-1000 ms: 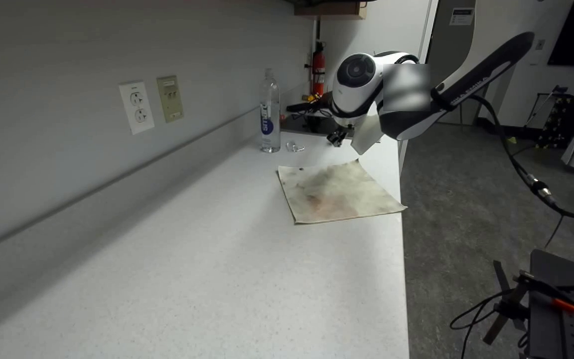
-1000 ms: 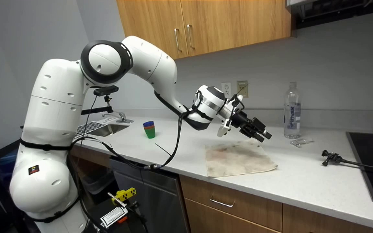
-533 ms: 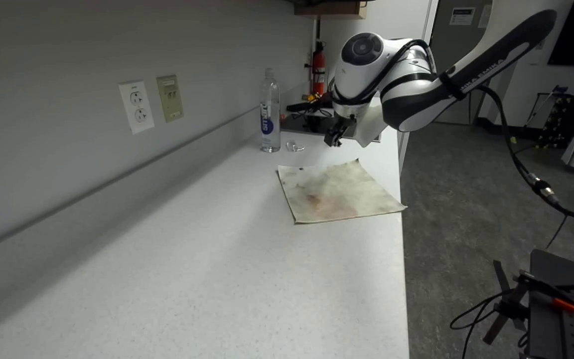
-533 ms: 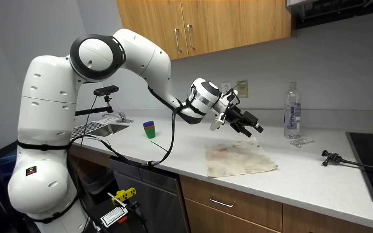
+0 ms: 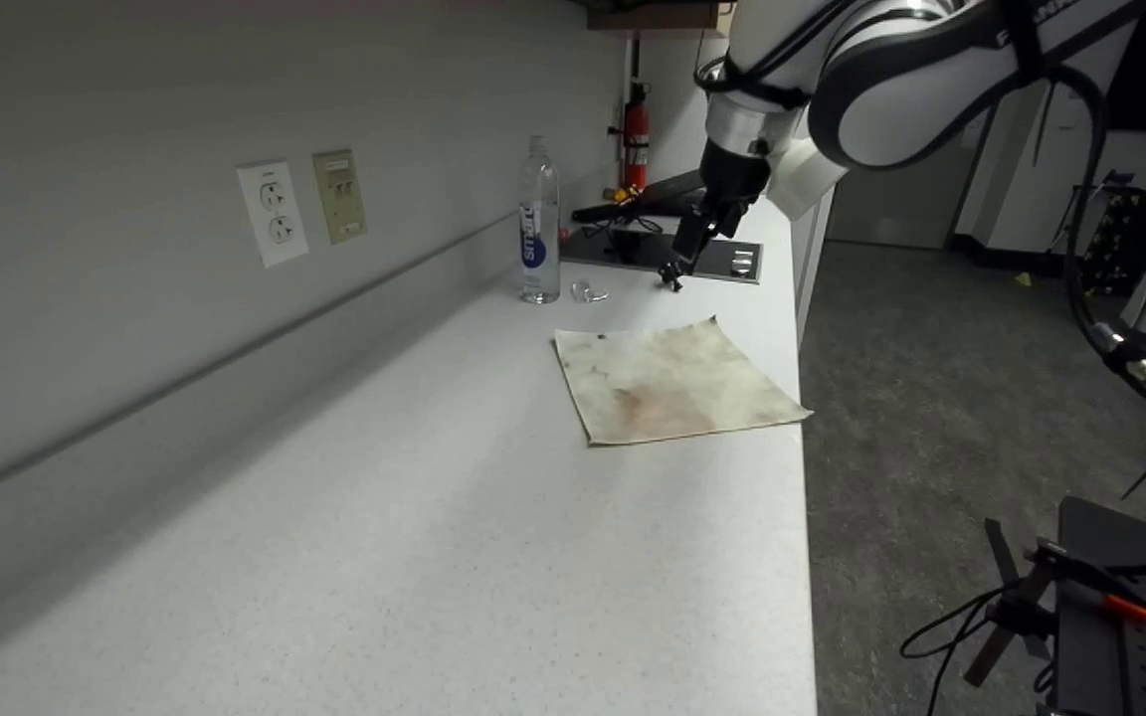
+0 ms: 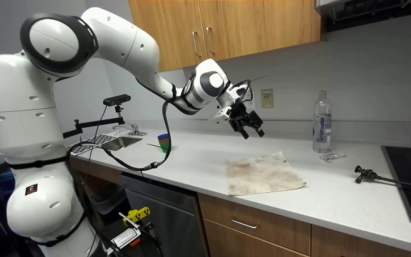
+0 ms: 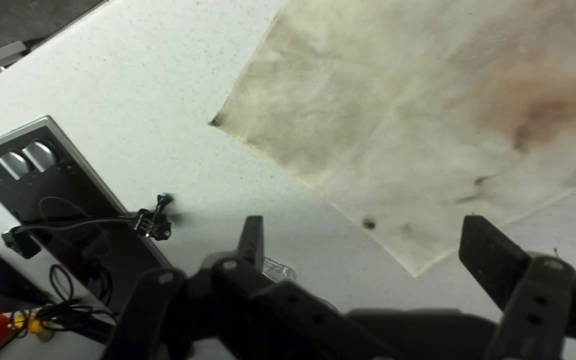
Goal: Unfold the towel
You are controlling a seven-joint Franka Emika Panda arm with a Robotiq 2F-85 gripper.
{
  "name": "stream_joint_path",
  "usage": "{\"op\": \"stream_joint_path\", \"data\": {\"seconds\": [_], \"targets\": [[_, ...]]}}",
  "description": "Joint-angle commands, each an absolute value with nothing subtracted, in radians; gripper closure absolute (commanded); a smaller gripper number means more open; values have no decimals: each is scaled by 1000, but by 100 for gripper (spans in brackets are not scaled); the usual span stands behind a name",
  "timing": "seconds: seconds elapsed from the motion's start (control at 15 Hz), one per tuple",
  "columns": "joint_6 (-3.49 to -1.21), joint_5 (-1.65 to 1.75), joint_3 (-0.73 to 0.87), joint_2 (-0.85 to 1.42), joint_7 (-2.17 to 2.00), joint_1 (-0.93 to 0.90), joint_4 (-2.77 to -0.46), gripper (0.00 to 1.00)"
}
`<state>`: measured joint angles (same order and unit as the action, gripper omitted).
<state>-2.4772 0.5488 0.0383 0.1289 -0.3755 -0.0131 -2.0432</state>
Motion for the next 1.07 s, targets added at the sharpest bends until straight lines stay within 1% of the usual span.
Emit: {"op": "stream_joint_path", "data": {"seconds": [0.0, 0.47, 0.53, 1.0], "targets": [[-2454, 371, 21, -42, -204, -6, -2158, 0], [-2381, 175, 20, -205, -58, -10, -2241, 0], [-2404, 224, 13, -136, -102, 2, -2190, 0], [-2394, 203, 11, -173, -89, 2, -2222, 0]]}}
